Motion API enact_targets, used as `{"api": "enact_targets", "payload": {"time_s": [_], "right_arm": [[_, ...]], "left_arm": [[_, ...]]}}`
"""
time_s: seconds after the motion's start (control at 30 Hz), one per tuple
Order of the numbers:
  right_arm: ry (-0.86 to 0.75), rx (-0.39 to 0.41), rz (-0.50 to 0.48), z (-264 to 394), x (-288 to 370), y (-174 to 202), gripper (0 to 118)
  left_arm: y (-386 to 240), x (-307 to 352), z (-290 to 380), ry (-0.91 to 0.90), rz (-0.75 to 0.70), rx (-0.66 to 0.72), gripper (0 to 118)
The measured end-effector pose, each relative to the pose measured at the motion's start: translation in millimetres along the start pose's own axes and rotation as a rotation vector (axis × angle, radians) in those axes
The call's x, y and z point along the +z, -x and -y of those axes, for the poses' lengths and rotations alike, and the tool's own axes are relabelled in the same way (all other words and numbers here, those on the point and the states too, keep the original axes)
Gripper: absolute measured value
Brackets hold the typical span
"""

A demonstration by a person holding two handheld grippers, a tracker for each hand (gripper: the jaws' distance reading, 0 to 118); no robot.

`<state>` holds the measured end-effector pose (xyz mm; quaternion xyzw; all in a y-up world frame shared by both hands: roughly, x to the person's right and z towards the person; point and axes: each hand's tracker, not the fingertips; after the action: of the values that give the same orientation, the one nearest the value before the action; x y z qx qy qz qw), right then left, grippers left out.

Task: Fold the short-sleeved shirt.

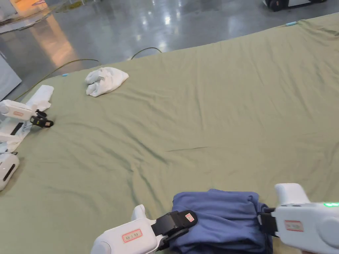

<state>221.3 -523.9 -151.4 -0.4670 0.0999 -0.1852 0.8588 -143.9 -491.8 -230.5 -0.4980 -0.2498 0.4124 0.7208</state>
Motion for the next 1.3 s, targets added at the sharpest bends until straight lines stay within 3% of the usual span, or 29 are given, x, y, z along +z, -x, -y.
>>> {"api": "enact_targets", "payload": {"time_s": [0.1,0.23,0.37,0.47,0.6,0.67,0.8,0.93,1.0,1.17,1.23,1.3], "right_arm": [[-0.044,0.018,-0.026,10,29,-2,0],[0.004,-0.008,-0.025,23,41,-13,0],[0.019,-0.024,-0.009,26,40,-14,0],[0.011,-0.013,-0.011,27,51,-8,0],[-0.080,0.067,-0.001,27,83,1,0],[-0.139,0.045,-0.020,28,98,1,0],[-0.241,0.007,-0.104,30,133,2,0],[-0.389,0.113,-0.021,34,165,2,0],[-0.457,0.151,0.007,35,180,10,0],[-0.633,0.252,0.130,44,214,30,0],[-0.693,0.289,0.235,50,222,36,0],[-0.732,0.292,0.259,52,229,38,0]], "left_arm": [[2,64,-31,-0.120,-0.066,-0.035,37],[26,152,-84,-0.253,-0.391,-0.127,37],[66,183,-131,-0.298,-0.636,-0.068,37],[70,187,-134,-0.313,-0.745,-0.132,40],[54,213,-115,-0.383,-0.974,-0.202,79],[33,234,-85,-0.452,-0.949,-0.331,80],[-44,253,12,-0.538,-0.742,-0.586,80],[-116,225,102,-0.646,-0.616,-0.813,80],[-139,200,130,-0.757,-0.619,-0.865,79],[-178,156,171,-0.760,-0.479,-0.996,75],[-192,149,187,-0.772,-0.430,-1.038,57],[-203,145,196,-0.781,-0.427,-1.051,21]]}}
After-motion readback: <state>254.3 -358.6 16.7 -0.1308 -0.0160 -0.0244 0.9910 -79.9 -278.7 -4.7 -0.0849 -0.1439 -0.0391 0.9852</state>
